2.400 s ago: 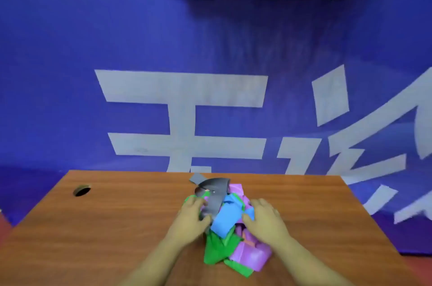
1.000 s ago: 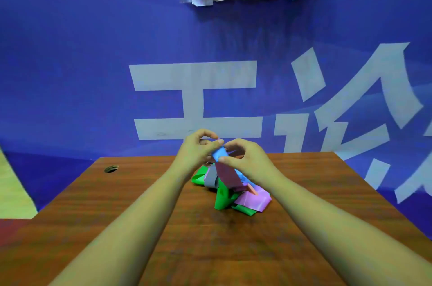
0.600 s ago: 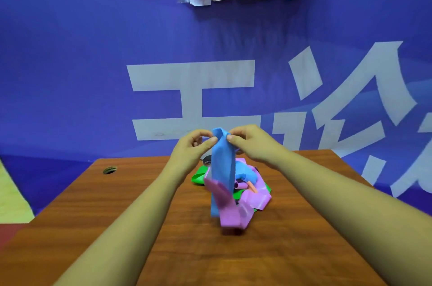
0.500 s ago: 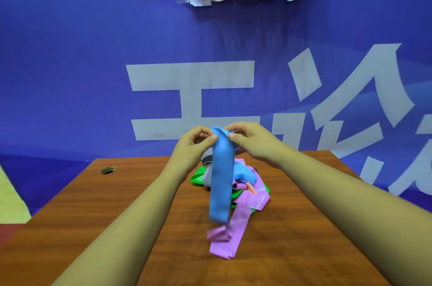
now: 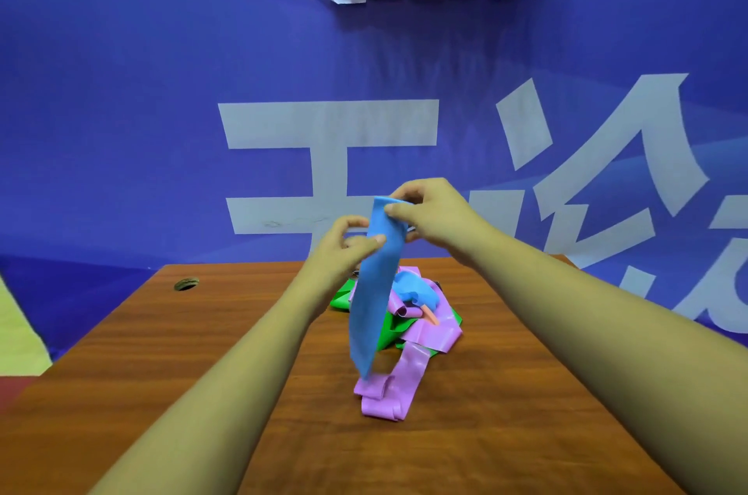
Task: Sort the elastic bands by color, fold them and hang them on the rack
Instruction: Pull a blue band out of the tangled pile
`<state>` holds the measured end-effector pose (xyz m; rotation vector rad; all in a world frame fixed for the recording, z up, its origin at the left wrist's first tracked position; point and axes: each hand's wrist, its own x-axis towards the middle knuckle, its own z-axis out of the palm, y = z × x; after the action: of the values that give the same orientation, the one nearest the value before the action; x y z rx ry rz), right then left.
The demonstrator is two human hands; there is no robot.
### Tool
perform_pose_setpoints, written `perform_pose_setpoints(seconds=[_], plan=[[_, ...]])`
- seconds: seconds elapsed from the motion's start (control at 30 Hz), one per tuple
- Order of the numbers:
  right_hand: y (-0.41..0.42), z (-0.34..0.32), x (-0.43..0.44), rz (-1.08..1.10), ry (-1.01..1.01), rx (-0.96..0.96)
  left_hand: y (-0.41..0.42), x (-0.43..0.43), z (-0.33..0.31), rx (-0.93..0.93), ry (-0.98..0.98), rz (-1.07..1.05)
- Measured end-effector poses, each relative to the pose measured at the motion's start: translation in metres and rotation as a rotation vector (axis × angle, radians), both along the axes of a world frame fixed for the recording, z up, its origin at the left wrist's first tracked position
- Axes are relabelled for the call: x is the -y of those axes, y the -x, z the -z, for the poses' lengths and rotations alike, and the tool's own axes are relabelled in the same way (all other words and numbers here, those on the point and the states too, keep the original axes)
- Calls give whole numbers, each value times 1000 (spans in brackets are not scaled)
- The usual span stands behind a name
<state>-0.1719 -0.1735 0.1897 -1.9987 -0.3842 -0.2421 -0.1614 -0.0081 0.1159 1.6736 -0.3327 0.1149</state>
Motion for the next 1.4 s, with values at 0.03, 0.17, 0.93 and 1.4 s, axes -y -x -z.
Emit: perform_pose_setpoints(seconds=[0.03,0.17,0.93,1.4], plan=[[1,-2,-1,-10,-47,-12,1,-2,10,-32,-52,63],[7,-8,3,14,-140,-27,13,-14,52,-114,-123,257],[76,252,91,584,-311,-610,84,-103,174,-469,-283,-146],[92,302,79,519,452,-108,104,-107,220,-92,-874,-492]])
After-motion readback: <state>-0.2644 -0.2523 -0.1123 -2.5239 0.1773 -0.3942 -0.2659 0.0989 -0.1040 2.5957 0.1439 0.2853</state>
